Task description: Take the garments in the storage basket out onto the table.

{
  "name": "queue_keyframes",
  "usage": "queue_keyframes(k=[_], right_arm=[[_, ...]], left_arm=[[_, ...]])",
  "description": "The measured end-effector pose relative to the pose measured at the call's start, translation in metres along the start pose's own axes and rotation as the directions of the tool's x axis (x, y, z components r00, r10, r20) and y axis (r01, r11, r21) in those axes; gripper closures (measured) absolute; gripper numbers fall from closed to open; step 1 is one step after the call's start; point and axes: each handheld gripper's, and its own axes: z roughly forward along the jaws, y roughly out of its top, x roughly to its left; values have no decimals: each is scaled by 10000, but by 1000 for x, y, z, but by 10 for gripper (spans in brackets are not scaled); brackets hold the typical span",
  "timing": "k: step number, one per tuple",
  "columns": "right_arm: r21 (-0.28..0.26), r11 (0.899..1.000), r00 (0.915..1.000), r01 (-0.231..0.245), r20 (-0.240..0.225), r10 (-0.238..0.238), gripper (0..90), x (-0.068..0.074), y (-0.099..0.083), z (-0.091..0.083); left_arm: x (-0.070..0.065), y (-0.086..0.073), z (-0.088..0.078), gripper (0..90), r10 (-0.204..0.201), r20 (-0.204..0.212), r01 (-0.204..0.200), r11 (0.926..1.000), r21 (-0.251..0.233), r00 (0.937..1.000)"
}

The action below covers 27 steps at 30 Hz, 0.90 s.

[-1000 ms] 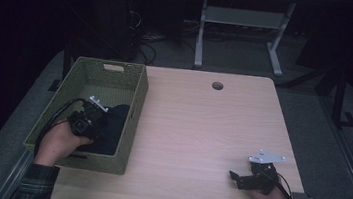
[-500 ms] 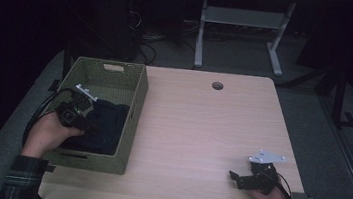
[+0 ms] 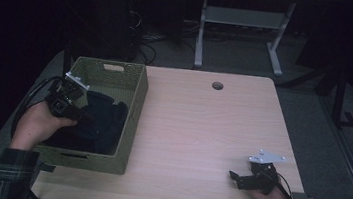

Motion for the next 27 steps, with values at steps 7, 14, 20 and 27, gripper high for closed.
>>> queue_keyframes(k=[7,14,20,27], right_arm=[[-1,10000,10000,-1,-2,1,71,0,0,0],[-4,10000,10000,-2,-1,2,71,0,0,0],[3,10000,10000,-10,-4,10,71,0,0,0],[1,10000,10000,-5,-3,5,71,0,0,0]], left_arm=[[0,7,-18,801,17,-162,-22,9995,-300,9999],[-2,17,-40,801,157,-312,-174,9984,-545,9994],[-2,26,-57,801,264,-292,-288,9961,-835,9992],[-4,35,-75,800,336,-367,-376,9927,-1150,9988]])
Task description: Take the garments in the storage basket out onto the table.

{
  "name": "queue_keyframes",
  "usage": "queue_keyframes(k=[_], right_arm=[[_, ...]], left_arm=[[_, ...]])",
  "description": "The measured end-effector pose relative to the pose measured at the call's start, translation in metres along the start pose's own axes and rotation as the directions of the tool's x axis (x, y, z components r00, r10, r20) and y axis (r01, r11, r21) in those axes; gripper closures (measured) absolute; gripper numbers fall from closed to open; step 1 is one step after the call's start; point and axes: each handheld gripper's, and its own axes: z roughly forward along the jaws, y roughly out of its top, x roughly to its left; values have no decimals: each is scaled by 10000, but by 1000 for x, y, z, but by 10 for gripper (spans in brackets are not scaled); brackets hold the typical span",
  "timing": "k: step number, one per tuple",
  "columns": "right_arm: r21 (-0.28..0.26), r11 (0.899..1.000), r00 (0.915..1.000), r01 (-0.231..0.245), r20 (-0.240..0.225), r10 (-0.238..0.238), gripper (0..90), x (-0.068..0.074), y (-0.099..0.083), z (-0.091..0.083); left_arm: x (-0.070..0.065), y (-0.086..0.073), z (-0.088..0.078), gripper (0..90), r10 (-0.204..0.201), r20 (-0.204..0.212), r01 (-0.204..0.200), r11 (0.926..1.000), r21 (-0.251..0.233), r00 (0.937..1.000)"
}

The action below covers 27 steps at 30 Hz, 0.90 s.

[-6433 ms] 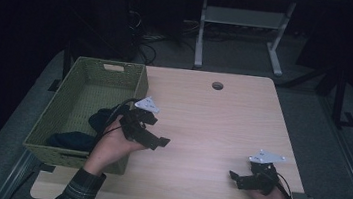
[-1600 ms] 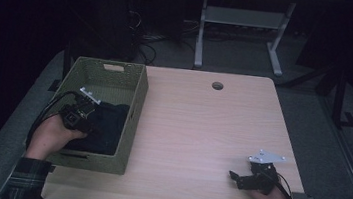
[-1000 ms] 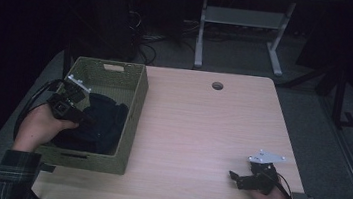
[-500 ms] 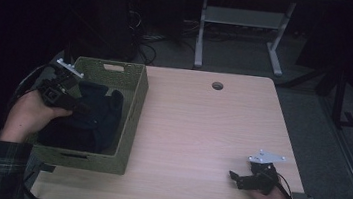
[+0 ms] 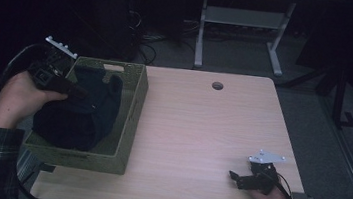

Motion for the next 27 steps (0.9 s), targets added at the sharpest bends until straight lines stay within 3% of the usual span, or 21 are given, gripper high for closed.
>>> queue_keyframes(k=[11,27], right_arm=[[1,10000,10000,10,2,-10,71,0,0,0],[1,10000,10000,5,4,-5,71,0,0,0]], left_arm=[[-8,16,-22,800,313,-187,-321,9986,-432,9993],[-36,41,-29,801,943,58,-937,9929,-731,9955]])
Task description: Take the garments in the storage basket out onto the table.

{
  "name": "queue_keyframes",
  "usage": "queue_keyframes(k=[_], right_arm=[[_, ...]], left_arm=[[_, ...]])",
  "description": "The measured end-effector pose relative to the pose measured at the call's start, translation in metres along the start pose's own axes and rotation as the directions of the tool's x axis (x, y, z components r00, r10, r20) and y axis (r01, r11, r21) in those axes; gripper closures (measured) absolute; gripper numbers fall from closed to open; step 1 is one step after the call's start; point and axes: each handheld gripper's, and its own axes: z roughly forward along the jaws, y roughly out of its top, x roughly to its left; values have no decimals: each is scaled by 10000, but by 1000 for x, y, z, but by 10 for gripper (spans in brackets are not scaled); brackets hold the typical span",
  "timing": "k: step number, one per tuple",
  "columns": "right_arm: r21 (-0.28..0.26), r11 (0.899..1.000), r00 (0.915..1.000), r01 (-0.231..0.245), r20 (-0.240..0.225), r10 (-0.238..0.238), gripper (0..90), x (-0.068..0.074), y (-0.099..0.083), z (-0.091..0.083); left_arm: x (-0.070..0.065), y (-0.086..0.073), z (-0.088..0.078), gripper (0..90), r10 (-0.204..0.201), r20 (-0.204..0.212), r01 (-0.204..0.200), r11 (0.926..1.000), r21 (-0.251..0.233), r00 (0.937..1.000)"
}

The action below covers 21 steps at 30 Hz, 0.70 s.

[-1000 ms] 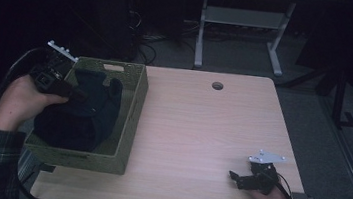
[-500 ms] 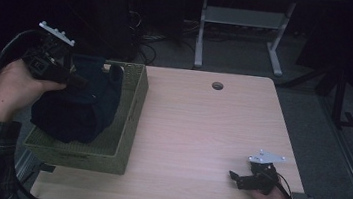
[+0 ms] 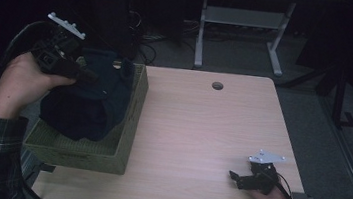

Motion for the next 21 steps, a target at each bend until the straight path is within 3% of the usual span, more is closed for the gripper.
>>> queue_keyframes(k=[9,21], right_arm=[[-2,10000,10000,0,0,0,71,0,0,0],[-1,10000,10000,-2,2,2,71,0,0,0]], left_arm=[[-19,22,9,801,565,425,-556,9982,-213,9975],[-47,48,25,801,1243,742,-1219,9919,-365,9895]])
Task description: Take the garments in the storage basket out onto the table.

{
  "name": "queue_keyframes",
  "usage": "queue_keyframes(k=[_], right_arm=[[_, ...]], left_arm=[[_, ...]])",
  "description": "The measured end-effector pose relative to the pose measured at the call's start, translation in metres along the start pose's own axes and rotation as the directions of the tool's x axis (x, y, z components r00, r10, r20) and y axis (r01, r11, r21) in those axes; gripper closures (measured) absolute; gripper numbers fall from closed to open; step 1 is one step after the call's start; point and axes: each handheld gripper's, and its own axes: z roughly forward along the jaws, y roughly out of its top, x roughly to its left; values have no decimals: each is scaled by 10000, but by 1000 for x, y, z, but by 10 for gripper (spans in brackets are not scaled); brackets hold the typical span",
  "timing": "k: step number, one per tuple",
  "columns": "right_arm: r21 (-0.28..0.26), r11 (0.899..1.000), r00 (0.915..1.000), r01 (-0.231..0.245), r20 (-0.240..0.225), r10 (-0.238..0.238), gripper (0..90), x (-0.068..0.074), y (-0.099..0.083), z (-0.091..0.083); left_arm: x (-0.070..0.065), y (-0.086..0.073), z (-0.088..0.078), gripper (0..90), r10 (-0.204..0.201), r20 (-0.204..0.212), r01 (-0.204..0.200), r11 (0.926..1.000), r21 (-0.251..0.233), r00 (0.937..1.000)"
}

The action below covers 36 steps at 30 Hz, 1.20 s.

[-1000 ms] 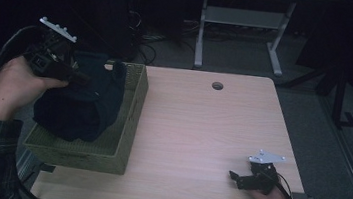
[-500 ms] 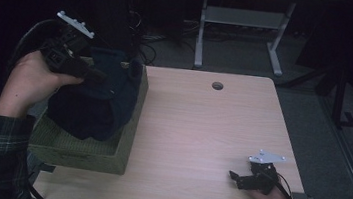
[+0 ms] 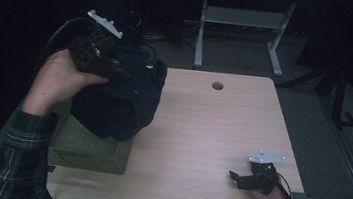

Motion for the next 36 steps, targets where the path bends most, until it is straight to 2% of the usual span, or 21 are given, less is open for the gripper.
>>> queue_keyframes(k=[12,21,29,36], right_arm=[[-3,10000,10000,-14,-9,14,71,0,0,0],[3,10000,10000,-23,-11,23,71,0,0,0],[-6,10000,10000,12,13,-12,71,0,0,0],[-1,10000,10000,10,22,-10,72,0,0,0]], left_arm=[[-21,25,27,801,624,288,-627,9980,110,9976],[-34,41,50,802,816,552,-821,9966,65,9951],[-48,51,79,801,1065,807,-1073,9942,50,9910],[-59,60,98,801,1254,961,-1262,9920,17,9874]])
